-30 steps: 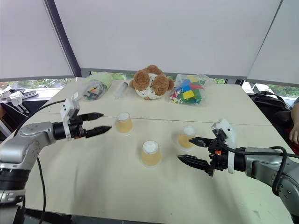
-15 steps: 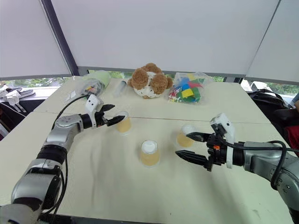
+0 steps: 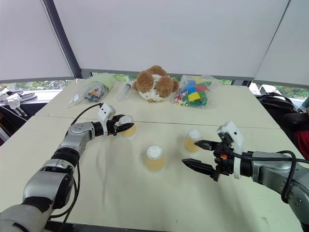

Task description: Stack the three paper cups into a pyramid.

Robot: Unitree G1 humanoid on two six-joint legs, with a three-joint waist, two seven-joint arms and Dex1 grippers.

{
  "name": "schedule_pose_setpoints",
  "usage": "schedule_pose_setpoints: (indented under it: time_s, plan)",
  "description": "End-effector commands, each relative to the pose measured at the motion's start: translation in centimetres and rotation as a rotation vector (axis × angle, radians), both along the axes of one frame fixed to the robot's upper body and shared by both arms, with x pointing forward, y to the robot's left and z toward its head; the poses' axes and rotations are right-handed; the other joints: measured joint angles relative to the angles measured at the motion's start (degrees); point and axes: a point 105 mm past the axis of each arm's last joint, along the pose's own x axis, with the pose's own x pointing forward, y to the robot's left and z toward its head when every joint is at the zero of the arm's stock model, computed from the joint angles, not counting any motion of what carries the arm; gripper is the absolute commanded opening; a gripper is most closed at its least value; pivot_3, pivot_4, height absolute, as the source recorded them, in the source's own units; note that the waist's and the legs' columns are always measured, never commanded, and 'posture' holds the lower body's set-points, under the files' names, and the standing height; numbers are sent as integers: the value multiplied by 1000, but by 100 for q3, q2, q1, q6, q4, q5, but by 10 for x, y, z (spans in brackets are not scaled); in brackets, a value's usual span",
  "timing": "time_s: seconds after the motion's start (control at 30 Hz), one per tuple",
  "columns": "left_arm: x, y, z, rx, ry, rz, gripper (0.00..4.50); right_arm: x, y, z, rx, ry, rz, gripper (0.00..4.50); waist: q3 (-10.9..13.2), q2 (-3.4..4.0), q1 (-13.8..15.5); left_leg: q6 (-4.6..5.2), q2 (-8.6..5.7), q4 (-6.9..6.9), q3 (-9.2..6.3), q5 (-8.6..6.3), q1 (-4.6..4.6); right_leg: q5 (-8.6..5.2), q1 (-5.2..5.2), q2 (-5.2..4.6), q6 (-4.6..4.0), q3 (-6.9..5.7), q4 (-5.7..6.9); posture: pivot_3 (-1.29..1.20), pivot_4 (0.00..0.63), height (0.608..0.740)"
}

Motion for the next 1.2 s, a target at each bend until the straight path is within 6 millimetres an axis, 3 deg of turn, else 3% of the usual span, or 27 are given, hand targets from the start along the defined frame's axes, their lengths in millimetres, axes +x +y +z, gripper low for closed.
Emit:
schedule_pose_setpoints:
  time_s: [0.03,0.17,0.33,0.5,0.83,1.2]
  plan:
    - [1,-6,27,-25,-93,-30,2282,-2,2,10,12,-50,14,4500,0,0,1,0,0,0,0,0,0,0,0,0,0,0,0,0,150,740]
    - [-12,2,33,-18,-96,-110,2282,-3,0,9,7,-39,12,4500,0,0,1,0,0,2,0,0,-1,0,0,0,1,0,0,0,150,740]
    - [-65,11,20,63,-26,-276,2282,-6,-7,10,-2,-31,5,4500,-6,11,-75,0,7,-6,2,0,5,0,-2,2,1,2,5,0,150,740]
    - [-110,-2,8,33,15,-302,2282,-6,-4,9,10,-20,19,4500,-5,9,24,-2,11,5,-4,1,7,0,6,-3,0,-3,15,0,150,740]
    - [-113,-29,-3,-23,7,-258,2282,-5,-1,6,15,-8,37,4500,-6,9,73,1,1,18,-14,1,11,1,24,-3,0,-10,6,0,150,740]
    - [-109,-41,-14,2,21,-330,2282,-10,-1,6,8,-6,23,4500,-6,9,3,1,1,16,-14,1,9,1,22,-3,-1,-10,4,0,150,740]
